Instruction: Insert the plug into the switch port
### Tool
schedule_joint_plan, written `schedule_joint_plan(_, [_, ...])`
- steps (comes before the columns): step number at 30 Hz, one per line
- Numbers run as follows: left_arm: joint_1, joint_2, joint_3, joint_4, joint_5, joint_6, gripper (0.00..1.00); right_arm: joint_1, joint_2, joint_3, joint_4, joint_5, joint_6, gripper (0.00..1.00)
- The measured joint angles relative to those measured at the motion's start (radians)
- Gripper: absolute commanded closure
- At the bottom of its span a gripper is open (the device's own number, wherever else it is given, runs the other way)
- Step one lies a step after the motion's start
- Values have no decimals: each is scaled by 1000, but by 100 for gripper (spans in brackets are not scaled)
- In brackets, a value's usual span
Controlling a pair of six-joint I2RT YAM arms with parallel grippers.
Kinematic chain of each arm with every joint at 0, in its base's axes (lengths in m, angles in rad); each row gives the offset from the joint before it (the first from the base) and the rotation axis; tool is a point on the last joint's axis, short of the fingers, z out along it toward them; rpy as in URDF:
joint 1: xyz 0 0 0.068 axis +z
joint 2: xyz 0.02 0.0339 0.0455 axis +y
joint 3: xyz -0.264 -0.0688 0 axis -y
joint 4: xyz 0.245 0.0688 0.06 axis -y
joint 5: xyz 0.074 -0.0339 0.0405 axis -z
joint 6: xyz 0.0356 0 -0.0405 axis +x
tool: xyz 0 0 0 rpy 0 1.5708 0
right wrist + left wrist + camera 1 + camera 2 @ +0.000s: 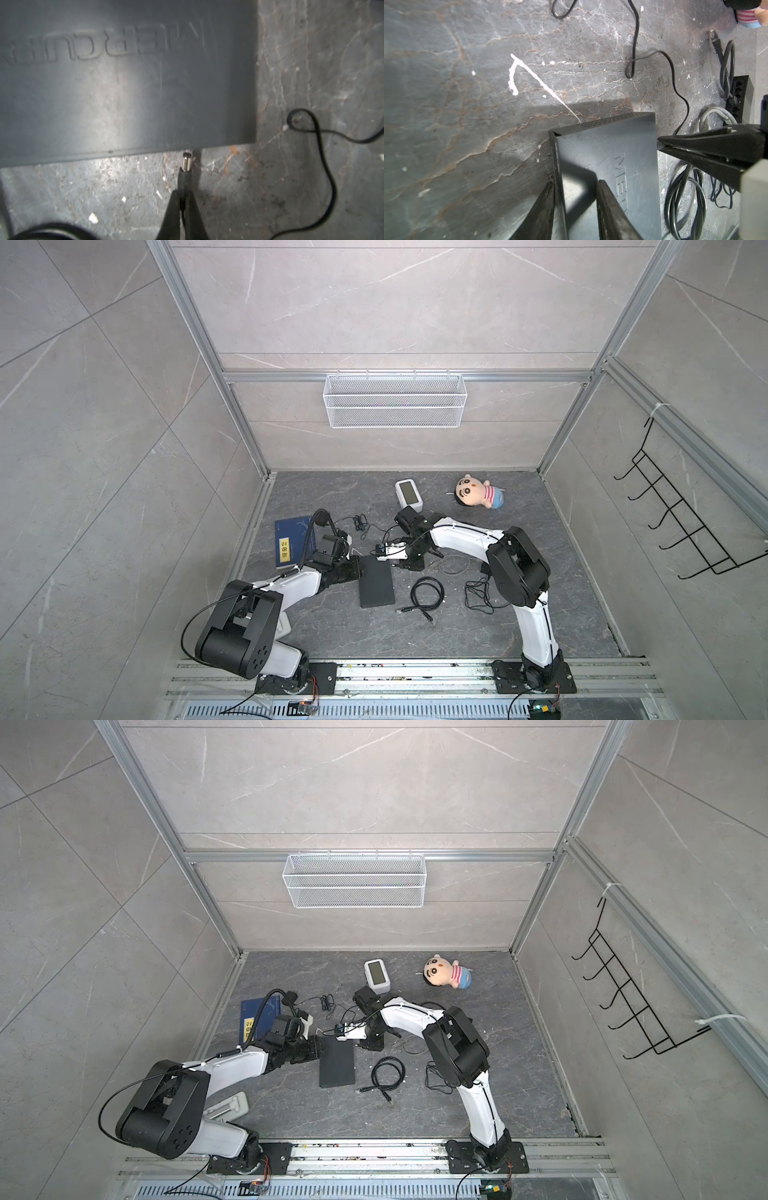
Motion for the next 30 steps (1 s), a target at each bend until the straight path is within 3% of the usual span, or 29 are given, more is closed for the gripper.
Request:
schedule_joint_plan(13, [-1,2,0,-1,11,12,65,3,18,19,10,-3,0,95])
schedule_joint_plan(30, [4,41,56,-61,43,114,65,-18,-20,-64,100,-45,-1,96])
